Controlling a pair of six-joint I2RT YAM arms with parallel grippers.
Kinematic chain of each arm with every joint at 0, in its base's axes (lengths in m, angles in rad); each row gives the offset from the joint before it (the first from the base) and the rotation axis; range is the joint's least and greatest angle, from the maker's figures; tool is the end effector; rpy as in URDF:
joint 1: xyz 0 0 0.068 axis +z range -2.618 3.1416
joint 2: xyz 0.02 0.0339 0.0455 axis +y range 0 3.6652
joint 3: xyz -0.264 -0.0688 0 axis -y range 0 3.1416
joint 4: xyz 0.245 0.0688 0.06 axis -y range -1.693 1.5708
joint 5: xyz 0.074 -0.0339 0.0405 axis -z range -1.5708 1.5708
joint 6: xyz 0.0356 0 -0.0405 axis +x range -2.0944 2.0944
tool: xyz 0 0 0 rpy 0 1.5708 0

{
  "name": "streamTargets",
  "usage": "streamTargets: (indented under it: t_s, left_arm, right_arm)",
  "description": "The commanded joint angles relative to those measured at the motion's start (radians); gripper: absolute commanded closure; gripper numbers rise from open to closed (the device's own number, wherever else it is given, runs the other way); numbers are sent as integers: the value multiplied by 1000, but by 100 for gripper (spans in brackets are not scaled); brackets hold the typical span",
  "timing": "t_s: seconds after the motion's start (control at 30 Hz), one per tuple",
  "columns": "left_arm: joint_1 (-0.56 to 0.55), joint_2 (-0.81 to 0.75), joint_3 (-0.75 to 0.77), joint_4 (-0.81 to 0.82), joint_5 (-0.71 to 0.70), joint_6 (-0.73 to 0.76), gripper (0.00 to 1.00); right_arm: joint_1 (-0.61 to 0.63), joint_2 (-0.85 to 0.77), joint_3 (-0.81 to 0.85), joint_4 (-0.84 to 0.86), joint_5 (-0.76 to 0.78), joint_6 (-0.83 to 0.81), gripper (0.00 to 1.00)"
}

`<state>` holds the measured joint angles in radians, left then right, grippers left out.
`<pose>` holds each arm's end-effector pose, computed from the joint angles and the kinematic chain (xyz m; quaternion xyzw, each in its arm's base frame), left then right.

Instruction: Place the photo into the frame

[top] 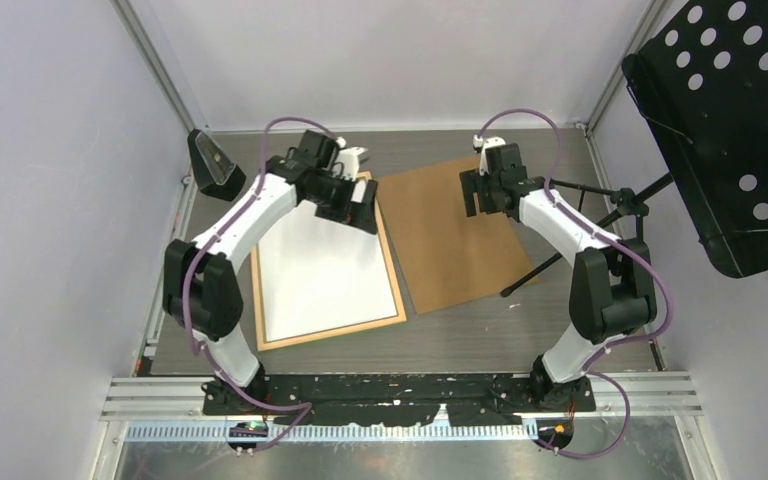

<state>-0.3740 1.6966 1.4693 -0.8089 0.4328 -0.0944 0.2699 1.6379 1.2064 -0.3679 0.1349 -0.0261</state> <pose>0.3292 -0.1452 0.2872 0.1874 0.9249 -0.2613 0.2029 0.3497 0.0918 0.2506 -0.1112 0.9181 -0.0163 0.3802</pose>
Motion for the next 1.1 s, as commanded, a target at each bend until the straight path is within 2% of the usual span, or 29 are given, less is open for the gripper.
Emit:
streamTargets:
  t_s: [0.0,0.17,0.43,0.67,1.07]
  left_arm:
    - [-93,108,120,29,104,-112,0]
    - [-175,205,146,140,145,-233,1]
    - [-253,321,157,236,97,-351,2]
    - [-258,407,232,214,21,-350,2]
    - [-257,413,171,216,-54,-326,3]
  right_arm:
    - [-47,19,6,23,-18,-7,19]
    - [-75,42,1,28,-18,-15,19]
    - [-98,60,-23,53,-36,-6,20]
    - [-99,62,-35,68,-40,-5,20]
    - [-109,85,-33,77,-44,-10,20]
